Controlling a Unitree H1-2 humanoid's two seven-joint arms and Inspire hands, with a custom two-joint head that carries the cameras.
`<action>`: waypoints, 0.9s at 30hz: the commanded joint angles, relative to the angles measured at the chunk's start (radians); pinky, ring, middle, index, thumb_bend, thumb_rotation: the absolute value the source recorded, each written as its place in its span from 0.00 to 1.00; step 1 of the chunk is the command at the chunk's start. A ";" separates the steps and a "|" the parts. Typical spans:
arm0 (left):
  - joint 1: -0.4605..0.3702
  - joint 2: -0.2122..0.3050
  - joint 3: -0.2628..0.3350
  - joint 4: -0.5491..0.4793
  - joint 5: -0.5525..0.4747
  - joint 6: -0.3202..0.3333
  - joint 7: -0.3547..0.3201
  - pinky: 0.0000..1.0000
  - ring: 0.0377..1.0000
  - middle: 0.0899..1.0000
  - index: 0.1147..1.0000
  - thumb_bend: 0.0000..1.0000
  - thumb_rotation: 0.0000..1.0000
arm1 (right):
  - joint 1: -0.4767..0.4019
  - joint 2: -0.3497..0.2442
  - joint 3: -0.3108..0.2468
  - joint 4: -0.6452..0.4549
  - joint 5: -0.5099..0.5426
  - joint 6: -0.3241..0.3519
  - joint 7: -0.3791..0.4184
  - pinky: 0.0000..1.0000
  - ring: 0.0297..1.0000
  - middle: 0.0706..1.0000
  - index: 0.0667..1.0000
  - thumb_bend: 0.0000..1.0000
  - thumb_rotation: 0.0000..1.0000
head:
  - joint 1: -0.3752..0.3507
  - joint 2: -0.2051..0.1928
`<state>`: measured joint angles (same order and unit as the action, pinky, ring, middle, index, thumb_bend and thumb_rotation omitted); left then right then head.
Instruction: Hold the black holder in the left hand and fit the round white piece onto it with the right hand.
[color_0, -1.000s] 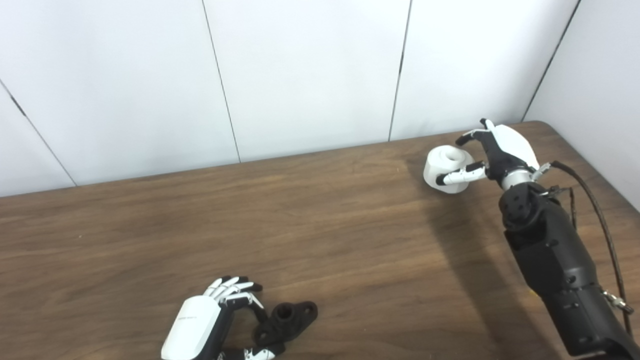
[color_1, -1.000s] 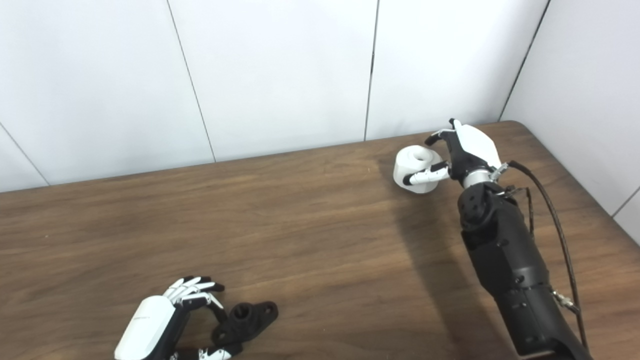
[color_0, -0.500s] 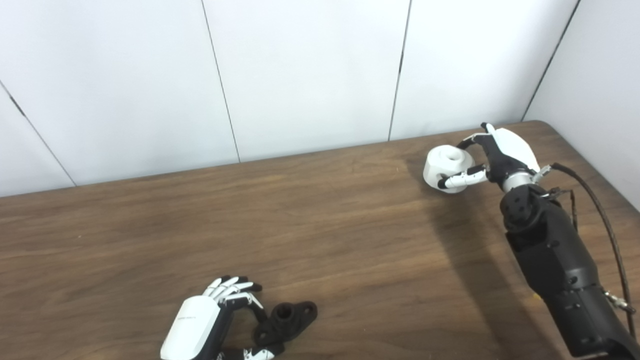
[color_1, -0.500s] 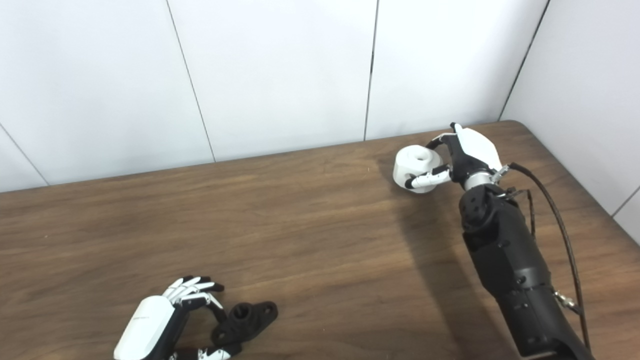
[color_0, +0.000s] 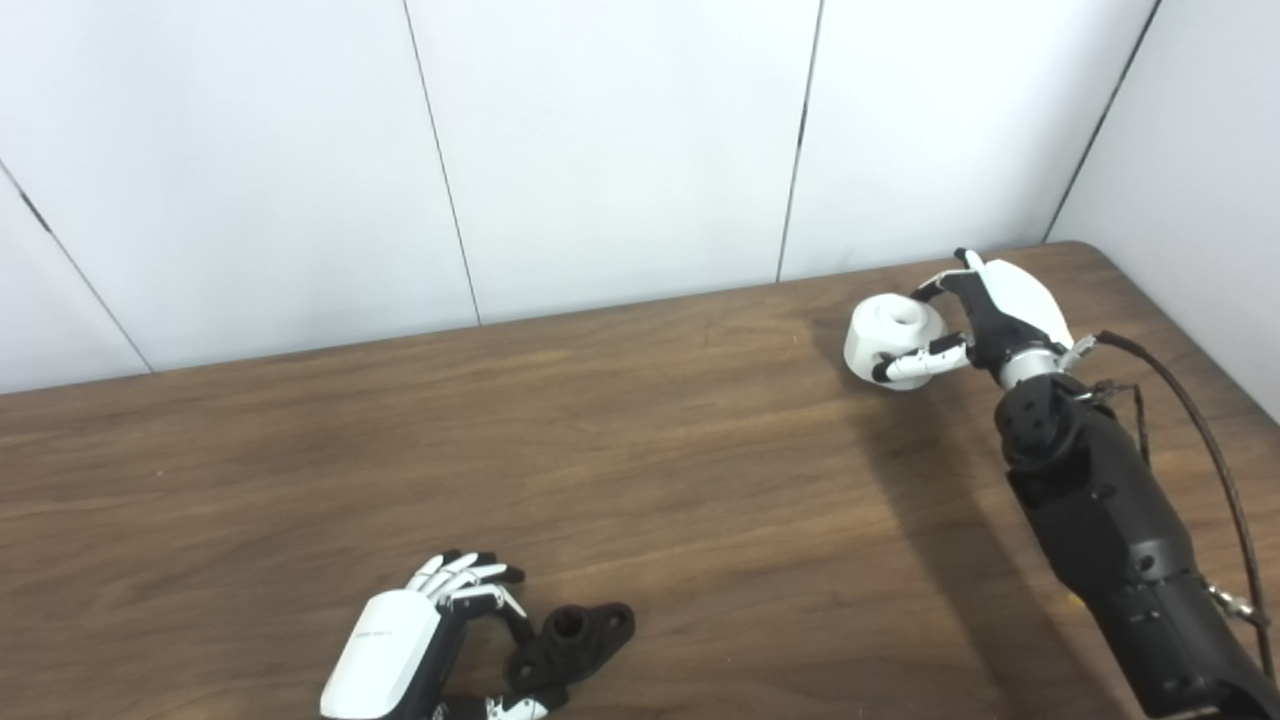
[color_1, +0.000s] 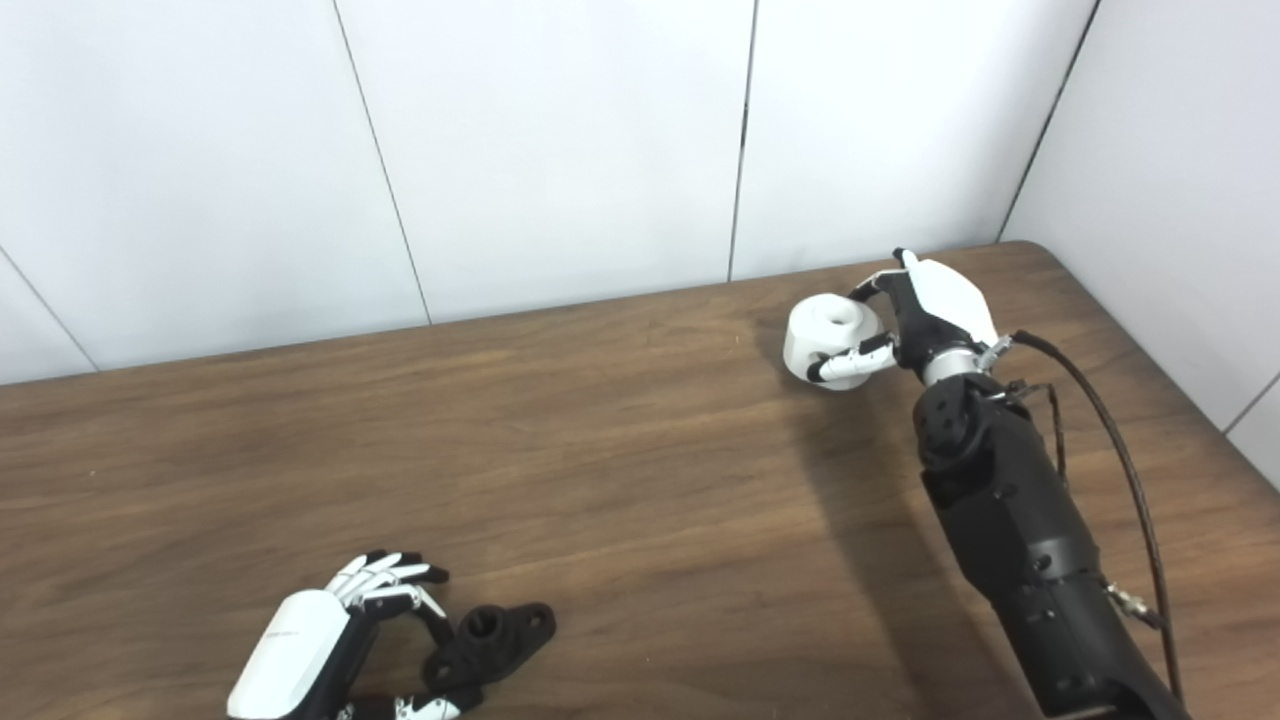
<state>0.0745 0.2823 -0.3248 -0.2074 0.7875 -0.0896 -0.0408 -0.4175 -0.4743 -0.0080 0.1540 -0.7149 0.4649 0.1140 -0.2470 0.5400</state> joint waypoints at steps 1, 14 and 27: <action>0.001 0.024 0.008 0.019 0.022 0.016 -0.021 0.93 0.85 0.75 0.42 0.52 0.05 | -0.034 -0.038 -0.003 -0.012 0.001 -0.011 -0.036 1.00 1.00 0.97 0.60 0.91 0.27 | 0.001 -0.001; 0.000 0.024 0.008 0.014 0.032 0.019 -0.027 0.93 0.86 0.75 0.42 0.52 0.05 | -0.020 -0.049 -0.001 0.036 0.047 -0.150 -0.157 1.00 1.00 0.90 0.45 0.53 0.14 | 0.000 -0.002; -0.004 0.022 0.005 0.022 0.035 0.012 -0.019 0.93 0.85 0.75 0.42 0.52 0.05 | -0.012 -0.060 0.007 0.027 0.071 -0.165 -0.172 1.00 1.00 0.88 0.45 0.52 0.13 | 0.010 -0.003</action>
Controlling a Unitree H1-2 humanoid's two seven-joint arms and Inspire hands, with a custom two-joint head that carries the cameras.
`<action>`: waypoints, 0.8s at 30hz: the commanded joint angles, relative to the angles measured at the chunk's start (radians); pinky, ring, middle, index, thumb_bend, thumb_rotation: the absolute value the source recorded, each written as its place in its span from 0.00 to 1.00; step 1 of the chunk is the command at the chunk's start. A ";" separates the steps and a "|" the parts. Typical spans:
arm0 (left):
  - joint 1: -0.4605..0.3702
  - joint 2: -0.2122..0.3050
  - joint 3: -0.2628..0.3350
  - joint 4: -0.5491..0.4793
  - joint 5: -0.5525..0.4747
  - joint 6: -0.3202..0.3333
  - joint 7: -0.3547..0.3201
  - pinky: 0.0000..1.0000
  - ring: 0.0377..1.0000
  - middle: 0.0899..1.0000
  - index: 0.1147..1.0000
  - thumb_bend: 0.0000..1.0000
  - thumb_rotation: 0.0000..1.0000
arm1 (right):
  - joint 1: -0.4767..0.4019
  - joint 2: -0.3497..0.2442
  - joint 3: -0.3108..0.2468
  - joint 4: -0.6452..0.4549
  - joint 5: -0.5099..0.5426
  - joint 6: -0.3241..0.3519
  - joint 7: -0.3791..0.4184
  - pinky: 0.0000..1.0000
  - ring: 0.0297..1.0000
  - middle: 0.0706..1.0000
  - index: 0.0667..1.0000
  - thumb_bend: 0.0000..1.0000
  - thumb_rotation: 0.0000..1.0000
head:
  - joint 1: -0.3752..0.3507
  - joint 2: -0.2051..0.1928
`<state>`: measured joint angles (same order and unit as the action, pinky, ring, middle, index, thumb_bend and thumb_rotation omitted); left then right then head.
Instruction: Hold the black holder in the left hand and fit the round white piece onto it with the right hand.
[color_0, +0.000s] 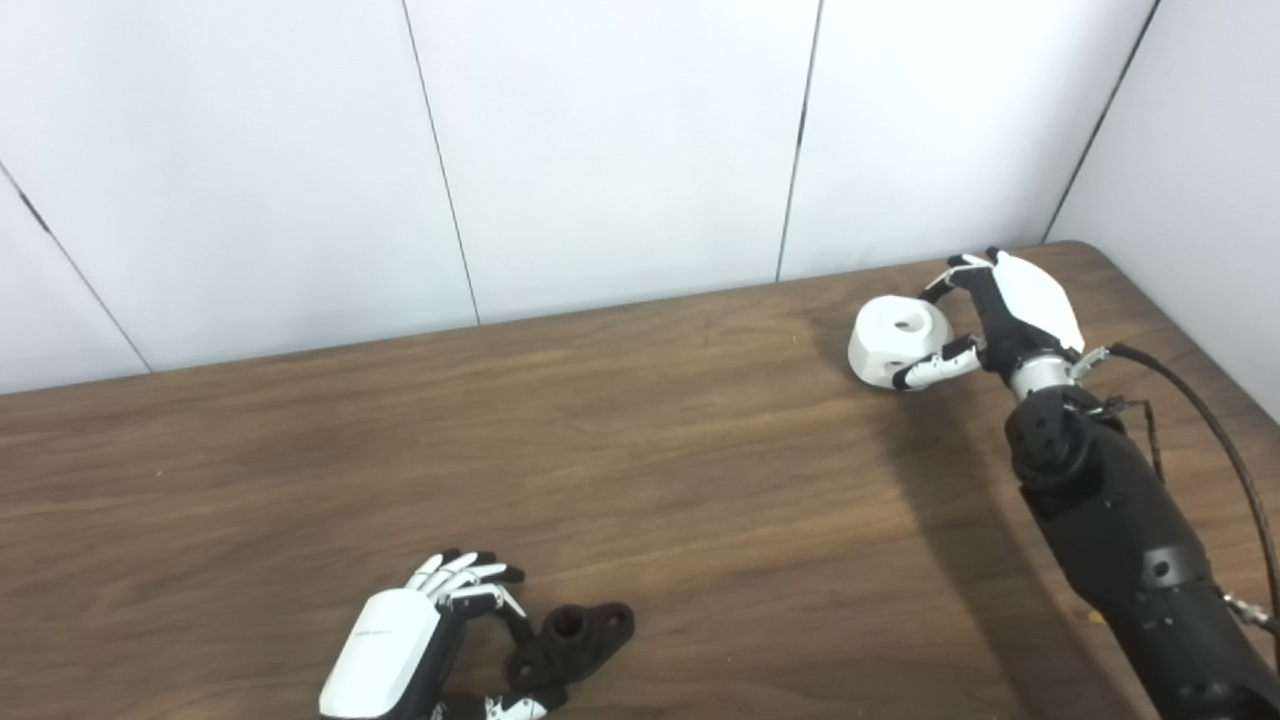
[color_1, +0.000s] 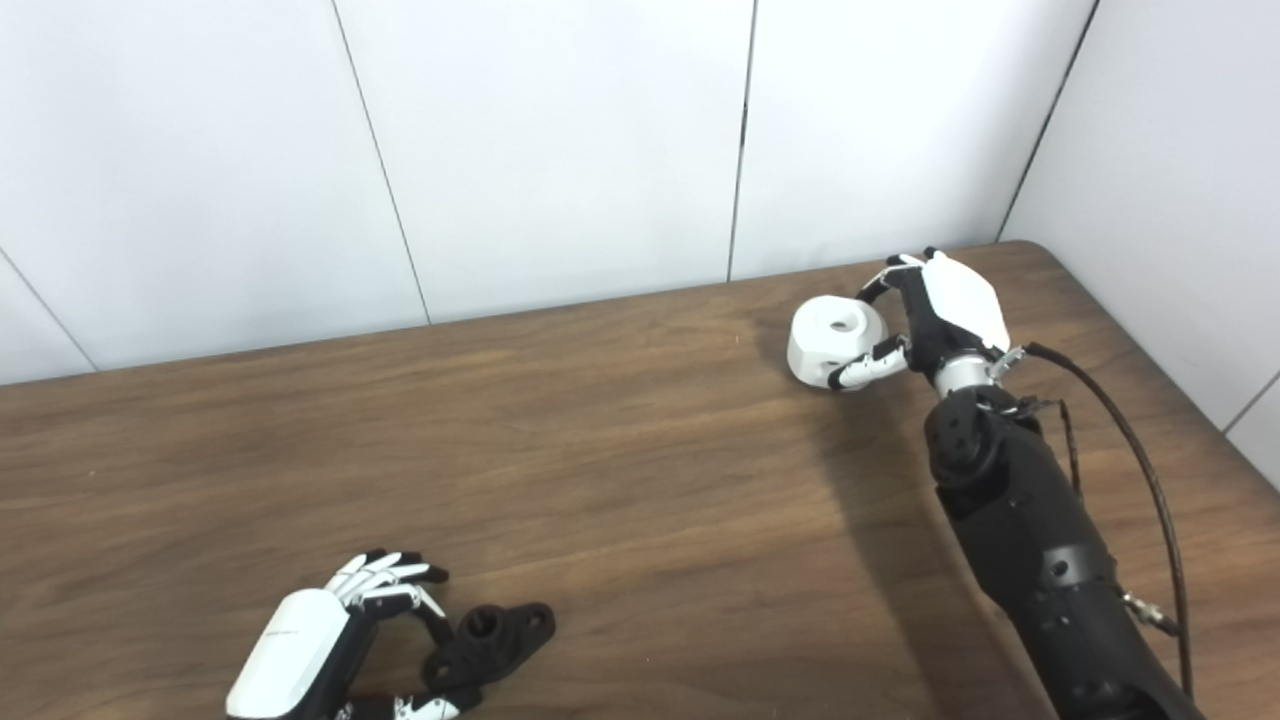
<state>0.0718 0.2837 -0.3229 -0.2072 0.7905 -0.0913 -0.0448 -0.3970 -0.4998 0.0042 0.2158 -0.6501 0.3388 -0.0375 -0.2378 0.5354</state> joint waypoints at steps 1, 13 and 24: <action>-0.001 0.020 0.003 0.022 0.035 0.015 -0.015 0.92 0.85 0.75 0.42 0.52 0.05 | -0.029 -0.034 -0.007 -0.047 0.012 -0.040 -0.018 1.00 1.00 0.88 0.45 0.52 0.13 | 0.003 0.002; 0.004 0.012 0.002 0.003 0.048 0.028 -0.026 0.93 0.85 0.75 0.42 0.52 0.05 | 0.025 -0.065 0.034 -0.398 0.038 0.058 0.215 1.00 0.99 0.87 0.45 0.52 0.14 | 0.056 0.033; 0.009 -0.006 -0.008 -0.012 0.065 0.049 -0.044 0.96 0.86 0.77 0.42 0.52 0.05 | 0.057 -0.010 0.095 -0.687 -0.018 0.131 0.510 1.00 0.97 0.86 0.45 0.53 0.14 | 0.136 0.101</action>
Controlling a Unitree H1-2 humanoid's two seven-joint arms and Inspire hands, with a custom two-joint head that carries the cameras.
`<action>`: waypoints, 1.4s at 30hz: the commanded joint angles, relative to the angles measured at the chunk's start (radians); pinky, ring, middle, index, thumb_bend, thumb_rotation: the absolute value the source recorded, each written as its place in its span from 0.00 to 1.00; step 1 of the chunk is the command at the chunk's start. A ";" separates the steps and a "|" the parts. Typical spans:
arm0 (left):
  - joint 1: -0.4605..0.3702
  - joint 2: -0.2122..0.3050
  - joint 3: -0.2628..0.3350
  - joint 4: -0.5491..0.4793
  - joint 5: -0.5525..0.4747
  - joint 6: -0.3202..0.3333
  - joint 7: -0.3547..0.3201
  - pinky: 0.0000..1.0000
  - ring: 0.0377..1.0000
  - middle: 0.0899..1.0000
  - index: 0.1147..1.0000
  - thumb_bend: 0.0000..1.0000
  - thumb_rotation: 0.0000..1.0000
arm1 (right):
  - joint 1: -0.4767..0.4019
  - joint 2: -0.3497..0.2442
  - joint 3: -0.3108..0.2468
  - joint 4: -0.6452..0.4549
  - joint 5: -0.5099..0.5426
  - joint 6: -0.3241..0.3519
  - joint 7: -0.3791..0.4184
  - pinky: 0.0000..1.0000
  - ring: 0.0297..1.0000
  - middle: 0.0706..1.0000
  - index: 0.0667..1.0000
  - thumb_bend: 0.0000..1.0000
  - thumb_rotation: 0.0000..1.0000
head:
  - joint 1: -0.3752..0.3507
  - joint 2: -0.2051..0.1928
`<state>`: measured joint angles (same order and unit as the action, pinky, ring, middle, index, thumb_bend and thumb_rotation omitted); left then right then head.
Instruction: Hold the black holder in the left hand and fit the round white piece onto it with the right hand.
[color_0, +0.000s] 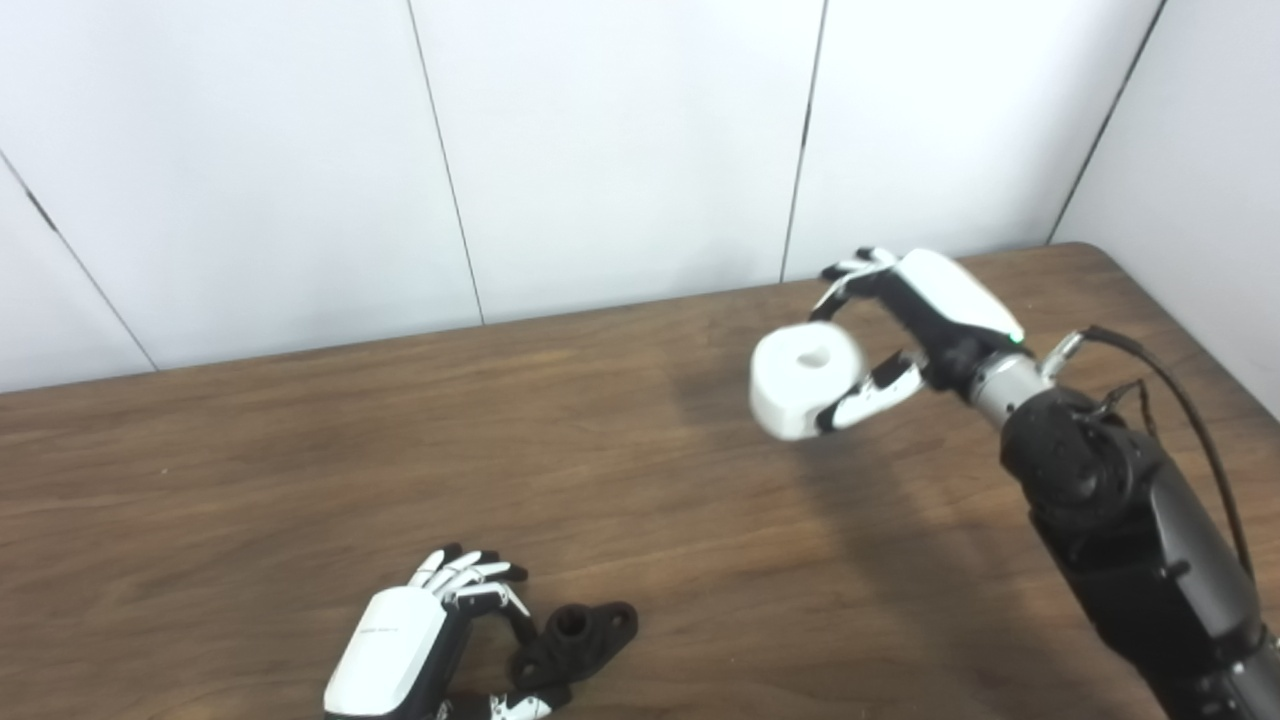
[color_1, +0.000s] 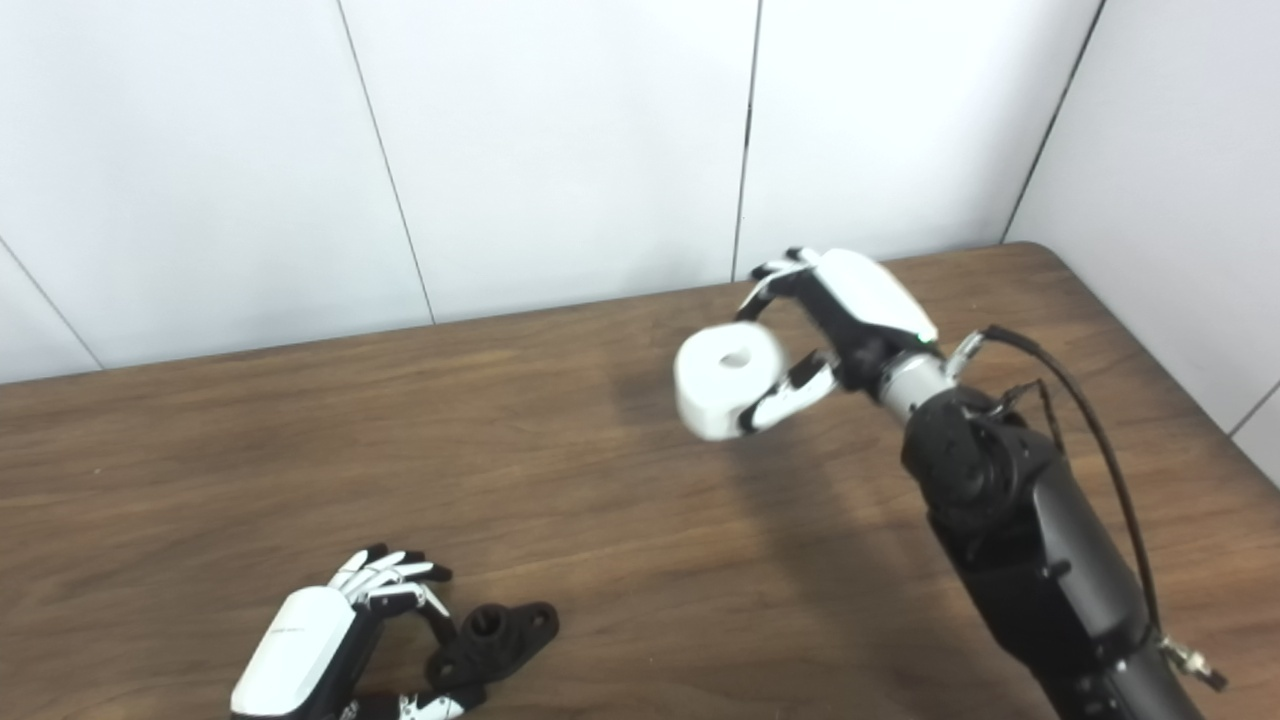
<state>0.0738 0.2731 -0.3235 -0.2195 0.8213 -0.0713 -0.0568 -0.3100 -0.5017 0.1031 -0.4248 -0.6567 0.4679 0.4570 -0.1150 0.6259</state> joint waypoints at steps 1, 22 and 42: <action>0.007 0.004 -0.009 -0.002 0.036 0.031 -0.033 0.97 0.86 0.77 0.42 0.52 0.05 | -0.030 -0.004 -0.002 -0.056 -0.016 0.001 0.030 1.00 0.96 0.85 0.45 0.53 0.14 | 0.016 0.013; -0.014 -0.034 -0.033 -0.055 0.058 0.108 -0.087 1.00 0.89 0.79 0.42 0.52 0.05 | -0.039 0.219 0.038 -0.311 -0.104 0.002 0.324 1.00 0.98 0.86 0.45 0.53 0.14 | 0.140 0.219; -0.019 -0.048 -0.034 -0.064 0.065 0.115 -0.093 1.00 0.88 0.79 0.42 0.52 0.05 | -0.005 0.311 0.145 -0.267 -0.130 -0.046 0.304 1.00 0.97 0.85 0.44 0.53 0.14 | 0.166 0.244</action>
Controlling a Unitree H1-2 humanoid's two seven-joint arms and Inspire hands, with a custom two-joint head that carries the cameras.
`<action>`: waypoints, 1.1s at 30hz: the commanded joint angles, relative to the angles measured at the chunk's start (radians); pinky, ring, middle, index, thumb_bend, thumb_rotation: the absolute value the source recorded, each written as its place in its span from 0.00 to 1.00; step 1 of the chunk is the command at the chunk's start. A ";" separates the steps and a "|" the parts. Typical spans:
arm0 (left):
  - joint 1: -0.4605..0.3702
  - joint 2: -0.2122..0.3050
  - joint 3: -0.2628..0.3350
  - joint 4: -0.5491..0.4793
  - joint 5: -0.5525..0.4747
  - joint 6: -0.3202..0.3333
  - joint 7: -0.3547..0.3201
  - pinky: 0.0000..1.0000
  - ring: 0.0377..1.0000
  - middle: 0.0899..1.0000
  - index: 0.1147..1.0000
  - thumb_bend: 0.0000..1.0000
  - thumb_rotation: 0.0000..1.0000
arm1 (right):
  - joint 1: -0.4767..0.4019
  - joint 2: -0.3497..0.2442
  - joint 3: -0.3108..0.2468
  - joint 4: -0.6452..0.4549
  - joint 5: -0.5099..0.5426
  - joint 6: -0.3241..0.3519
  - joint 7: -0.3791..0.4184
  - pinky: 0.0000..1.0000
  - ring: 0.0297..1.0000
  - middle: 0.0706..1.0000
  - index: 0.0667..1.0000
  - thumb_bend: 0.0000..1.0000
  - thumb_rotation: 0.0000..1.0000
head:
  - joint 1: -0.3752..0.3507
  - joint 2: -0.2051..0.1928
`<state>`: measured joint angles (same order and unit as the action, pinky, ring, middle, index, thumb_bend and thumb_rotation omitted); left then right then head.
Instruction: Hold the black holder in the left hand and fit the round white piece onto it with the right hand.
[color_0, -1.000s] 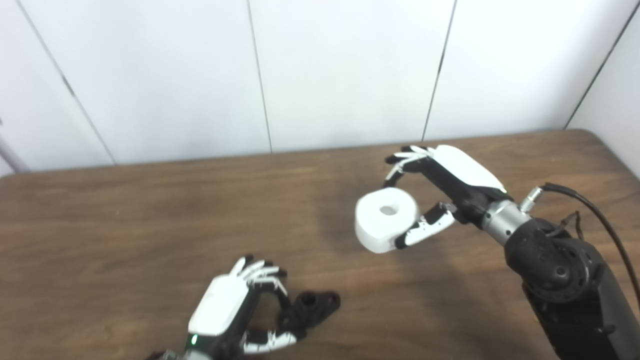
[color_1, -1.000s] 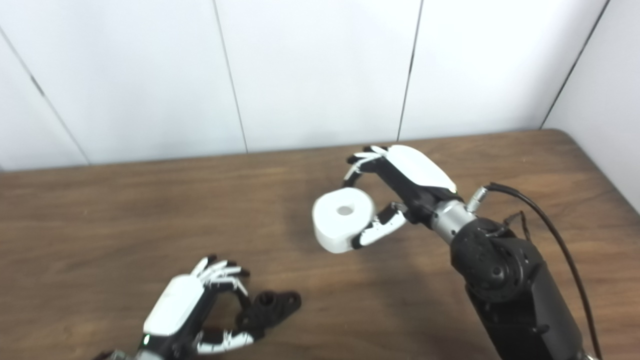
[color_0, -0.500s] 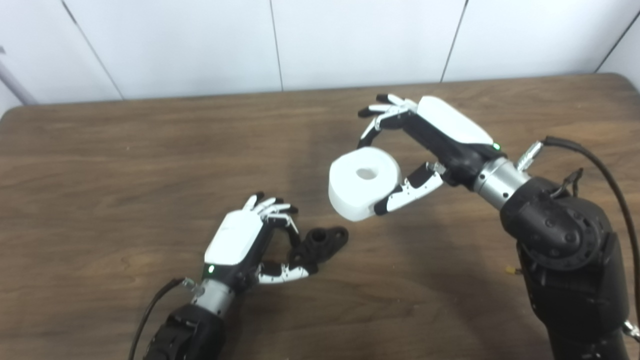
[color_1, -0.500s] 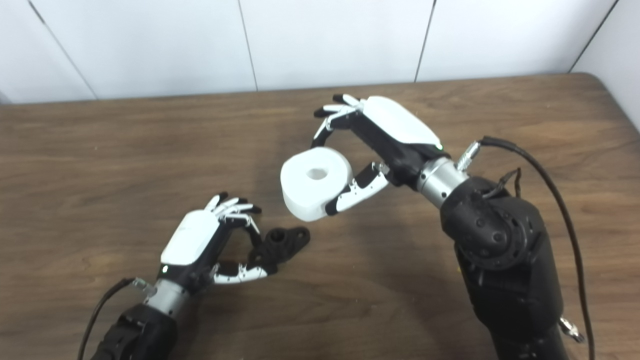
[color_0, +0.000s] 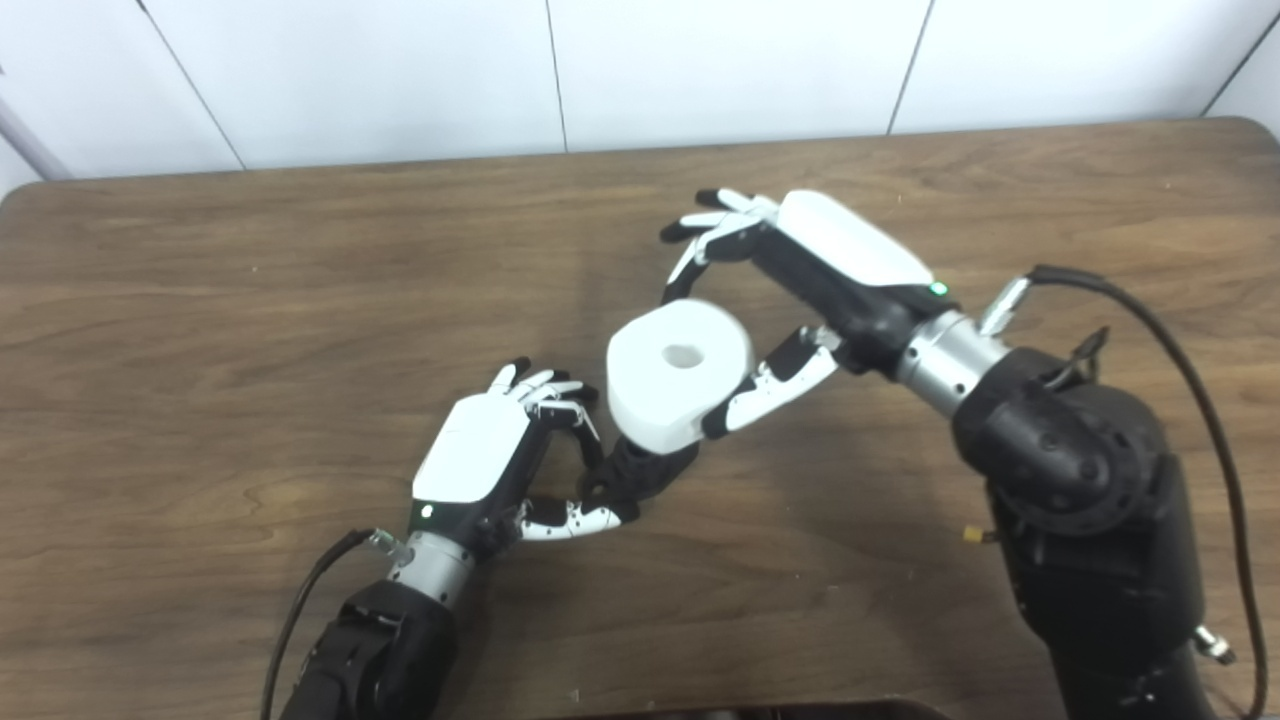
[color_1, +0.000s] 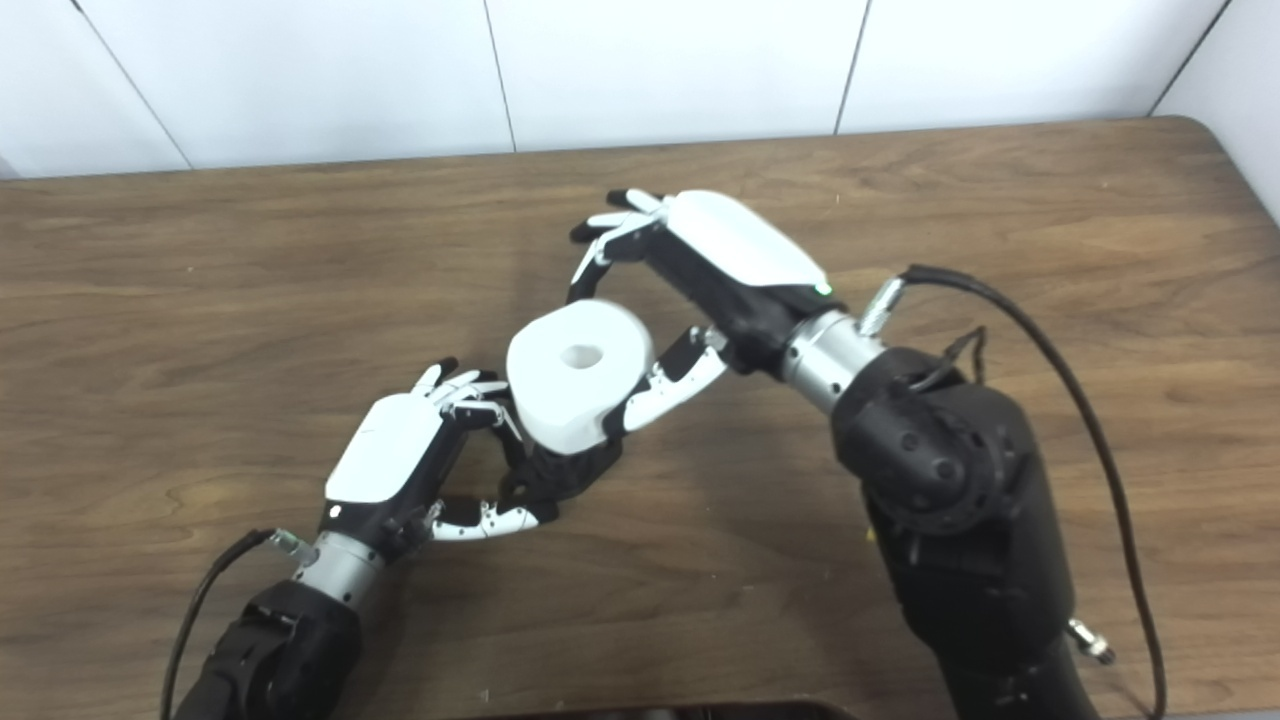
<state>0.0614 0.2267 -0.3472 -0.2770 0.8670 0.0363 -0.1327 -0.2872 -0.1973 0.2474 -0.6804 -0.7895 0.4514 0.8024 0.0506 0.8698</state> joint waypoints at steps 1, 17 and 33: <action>-0.007 -0.003 -0.011 -0.006 0.020 0.007 -0.017 1.00 0.89 0.79 0.42 0.52 0.05 | -0.026 0.008 0.005 -0.007 0.004 -0.030 -0.047 1.00 0.97 0.85 0.44 0.53 0.14 | 0.000 -0.001; -0.008 -0.003 -0.010 -0.006 0.018 0.011 -0.016 1.00 0.89 0.79 0.42 0.52 0.05 | -0.007 0.004 0.043 0.027 -0.008 -0.019 -0.084 1.00 0.98 0.85 0.44 0.53 0.14 | -0.001 -0.007; -0.013 0.001 -0.009 0.004 0.021 0.006 -0.009 1.00 0.88 0.78 0.42 0.52 0.05 | 0.017 0.009 0.063 0.052 -0.002 -0.038 -0.118 1.00 0.98 0.85 0.44 0.53 0.14 | -0.006 -0.017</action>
<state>0.0590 0.2250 -0.3489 -0.2787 0.8686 0.0432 -0.1337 -0.2449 -0.1945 0.3136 -0.6163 -0.7946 0.4379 0.7149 0.0445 0.8529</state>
